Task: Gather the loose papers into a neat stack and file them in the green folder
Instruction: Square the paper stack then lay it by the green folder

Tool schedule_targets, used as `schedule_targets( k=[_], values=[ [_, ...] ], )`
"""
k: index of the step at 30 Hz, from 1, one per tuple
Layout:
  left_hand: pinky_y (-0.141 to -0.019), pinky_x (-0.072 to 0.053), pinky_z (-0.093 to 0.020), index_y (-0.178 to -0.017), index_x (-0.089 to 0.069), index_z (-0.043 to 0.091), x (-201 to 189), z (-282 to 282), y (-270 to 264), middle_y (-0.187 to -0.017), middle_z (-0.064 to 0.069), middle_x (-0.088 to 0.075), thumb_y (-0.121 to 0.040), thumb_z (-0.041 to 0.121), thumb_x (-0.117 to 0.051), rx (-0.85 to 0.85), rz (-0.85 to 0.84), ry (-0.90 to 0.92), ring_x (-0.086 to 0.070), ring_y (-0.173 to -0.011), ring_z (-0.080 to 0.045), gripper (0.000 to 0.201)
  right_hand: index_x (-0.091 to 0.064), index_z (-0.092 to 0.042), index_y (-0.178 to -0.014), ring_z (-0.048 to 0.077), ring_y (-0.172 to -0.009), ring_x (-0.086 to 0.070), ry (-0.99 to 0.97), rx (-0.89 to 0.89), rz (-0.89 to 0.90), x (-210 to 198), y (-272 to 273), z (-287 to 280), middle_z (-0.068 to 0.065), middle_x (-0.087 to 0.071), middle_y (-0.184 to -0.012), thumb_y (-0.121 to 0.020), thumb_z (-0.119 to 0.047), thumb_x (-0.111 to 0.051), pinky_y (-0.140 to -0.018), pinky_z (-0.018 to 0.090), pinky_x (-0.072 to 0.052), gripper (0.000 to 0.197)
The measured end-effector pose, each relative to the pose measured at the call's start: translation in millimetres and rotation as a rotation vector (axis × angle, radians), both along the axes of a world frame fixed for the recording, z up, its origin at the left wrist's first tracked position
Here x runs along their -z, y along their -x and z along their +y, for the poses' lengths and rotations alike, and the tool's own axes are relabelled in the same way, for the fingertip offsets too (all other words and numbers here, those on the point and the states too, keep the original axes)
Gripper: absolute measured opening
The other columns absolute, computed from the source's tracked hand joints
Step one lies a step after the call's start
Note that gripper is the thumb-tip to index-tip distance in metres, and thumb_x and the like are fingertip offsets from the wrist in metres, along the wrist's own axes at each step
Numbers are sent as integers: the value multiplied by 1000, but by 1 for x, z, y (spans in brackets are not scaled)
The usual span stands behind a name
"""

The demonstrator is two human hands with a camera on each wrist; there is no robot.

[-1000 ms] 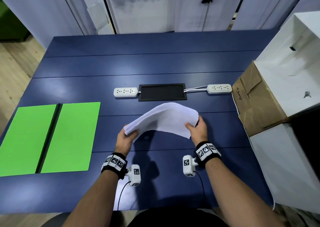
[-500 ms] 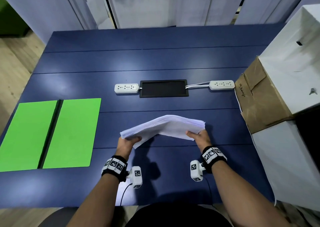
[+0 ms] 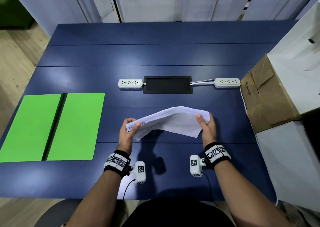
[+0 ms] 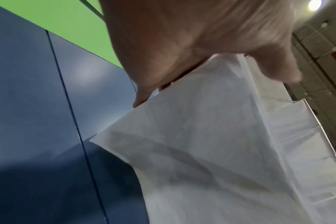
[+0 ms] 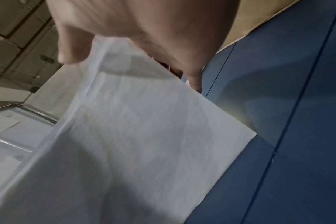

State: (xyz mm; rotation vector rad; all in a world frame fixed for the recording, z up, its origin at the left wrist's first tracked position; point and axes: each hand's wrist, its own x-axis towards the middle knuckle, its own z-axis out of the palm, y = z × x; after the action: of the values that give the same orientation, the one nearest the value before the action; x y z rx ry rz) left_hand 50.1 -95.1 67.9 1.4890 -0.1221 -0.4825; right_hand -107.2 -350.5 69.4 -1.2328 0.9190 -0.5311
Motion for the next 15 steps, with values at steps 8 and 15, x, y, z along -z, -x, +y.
schedule_targets(
  k=[8,15],
  values=[
    [-82,-37,-31,-87,-65,20,4,-8,3,-82,11,-62,-81,38,-66,-84,40,-21,-54,-81,-10,19,-61,-14,-118,21,-118,-62,-29,141,20,2,-13,-2,3,-67,-126,-75,-66,-71,-109,44,-44,68],
    [-80,-40,-30,-93,-66,17,-2,-7,5,-86,8,-63,-86,29,-67,-55,26,-43,-56,-80,-9,15,-57,-24,-73,14,-77,-53,38,239,-8,4,-17,-3,-13,-61,-77,-82,-45,-66,-81,34,-44,25]
  ],
)
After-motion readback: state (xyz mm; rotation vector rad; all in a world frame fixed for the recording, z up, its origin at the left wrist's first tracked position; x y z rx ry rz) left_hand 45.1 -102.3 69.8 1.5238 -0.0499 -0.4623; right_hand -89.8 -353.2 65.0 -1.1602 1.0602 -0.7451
